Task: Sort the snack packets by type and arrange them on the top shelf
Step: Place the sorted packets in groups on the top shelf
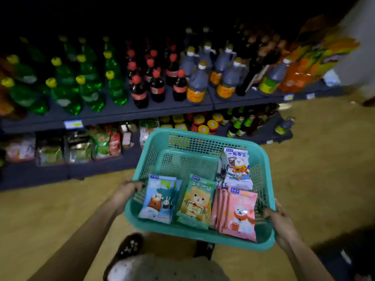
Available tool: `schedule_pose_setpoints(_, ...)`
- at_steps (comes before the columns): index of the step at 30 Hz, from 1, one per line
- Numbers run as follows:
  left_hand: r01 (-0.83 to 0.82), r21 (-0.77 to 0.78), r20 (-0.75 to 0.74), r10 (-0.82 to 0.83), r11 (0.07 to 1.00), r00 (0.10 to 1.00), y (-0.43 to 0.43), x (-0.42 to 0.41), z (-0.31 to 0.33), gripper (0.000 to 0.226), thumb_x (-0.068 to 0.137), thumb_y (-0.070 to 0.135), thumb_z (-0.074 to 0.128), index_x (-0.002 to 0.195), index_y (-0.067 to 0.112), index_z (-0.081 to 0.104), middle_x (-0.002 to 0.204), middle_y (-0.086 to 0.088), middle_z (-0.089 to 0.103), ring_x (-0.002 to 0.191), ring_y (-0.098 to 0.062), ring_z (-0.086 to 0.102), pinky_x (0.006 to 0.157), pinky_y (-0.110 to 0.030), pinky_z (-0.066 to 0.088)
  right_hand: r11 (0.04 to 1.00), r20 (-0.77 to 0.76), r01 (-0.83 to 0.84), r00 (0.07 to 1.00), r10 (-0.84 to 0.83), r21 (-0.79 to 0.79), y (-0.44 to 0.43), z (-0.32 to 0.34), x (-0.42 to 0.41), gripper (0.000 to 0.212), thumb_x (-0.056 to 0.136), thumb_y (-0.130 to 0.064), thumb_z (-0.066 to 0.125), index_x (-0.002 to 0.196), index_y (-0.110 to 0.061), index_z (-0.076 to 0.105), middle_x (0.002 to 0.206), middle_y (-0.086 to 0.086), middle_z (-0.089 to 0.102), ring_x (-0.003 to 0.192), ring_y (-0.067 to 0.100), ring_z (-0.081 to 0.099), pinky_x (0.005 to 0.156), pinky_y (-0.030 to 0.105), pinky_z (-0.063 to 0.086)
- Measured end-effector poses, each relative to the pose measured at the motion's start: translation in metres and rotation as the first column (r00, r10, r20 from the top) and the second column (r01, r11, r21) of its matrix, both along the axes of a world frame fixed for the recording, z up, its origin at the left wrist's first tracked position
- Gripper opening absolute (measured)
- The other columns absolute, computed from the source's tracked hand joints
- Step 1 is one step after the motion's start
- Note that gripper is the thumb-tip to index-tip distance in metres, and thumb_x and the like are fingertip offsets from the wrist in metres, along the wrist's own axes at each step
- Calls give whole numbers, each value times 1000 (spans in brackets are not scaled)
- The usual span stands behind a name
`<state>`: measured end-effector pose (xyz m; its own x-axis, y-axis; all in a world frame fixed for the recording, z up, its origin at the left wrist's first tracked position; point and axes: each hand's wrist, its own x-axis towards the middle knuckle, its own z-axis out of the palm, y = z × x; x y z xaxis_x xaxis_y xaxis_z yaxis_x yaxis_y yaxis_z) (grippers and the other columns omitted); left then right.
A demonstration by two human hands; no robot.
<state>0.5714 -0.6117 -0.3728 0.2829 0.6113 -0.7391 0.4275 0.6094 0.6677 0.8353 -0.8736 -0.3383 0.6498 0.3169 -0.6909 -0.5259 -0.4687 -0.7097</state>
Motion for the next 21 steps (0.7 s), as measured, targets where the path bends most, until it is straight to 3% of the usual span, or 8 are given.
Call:
schedule_pose_setpoints(4,-213,31,-55,215,976,975,-19,14,-17,33,76,-18,37,67,9,53,43,1,51,45,-19,49,33,-12,32,982,41,-171,984,175,-77,31,-31,58,51,74,23,35,114,-2,57,72,2,70,65,23,66,51,26,56)
schedule_pose_setpoints(6,-252,64,-94,257,966,962,-22,19,-27,29,75,-18,39,70,7,53,45,0,53,49,-22,45,35,-14,33,971,51,-222,973,227,-86,49,-48,76,53,73,24,34,114,0,57,71,3,69,76,30,61,55,30,54)
schedule_pose_setpoints(10,-289,115,-103,301,950,948,-16,28,-77,31,76,-20,38,78,6,55,58,-6,53,56,-21,44,39,-16,36,953,62,-275,957,284,-125,78,-107,91,51,73,23,38,116,5,58,70,7,66,73,35,60,56,30,43)
schedule_pose_setpoints(14,-302,114,-134,316,946,939,-8,40,-170,31,77,-20,37,88,2,56,59,-6,54,50,-14,50,39,-14,37,951,47,-277,957,286,-135,96,-203,102,48,76,23,39,117,6,56,80,12,62,69,28,58,56,30,44)
schedule_pose_setpoints(17,-315,106,-142,328,943,934,0,52,-259,31,76,-22,36,76,5,52,43,4,54,34,0,45,35,-11,34,953,37,-272,959,279,-135,106,-288,110,40,77,24,39,109,7,57,83,16,61,68,25,57,50,27,48)
schedule_pose_setpoints(19,-315,125,-138,331,941,934,7,61,-325,32,76,-21,37,73,7,53,51,-1,54,38,-2,48,36,-11,35,952,40,-279,957,286,-129,113,-351,118,41,78,21,40,109,1,58,89,19,62,71,24,57,53,29,44)
schedule_pose_setpoints(21,-308,148,-127,327,940,936,14,68,-392,29,76,-20,39,76,6,54,62,-6,52,55,-14,50,42,-16,39,952,50,-275,958,284,-135,121,-413,125,43,80,19,41,113,-2,58,88,15,62,73,22,56,57,31,42)
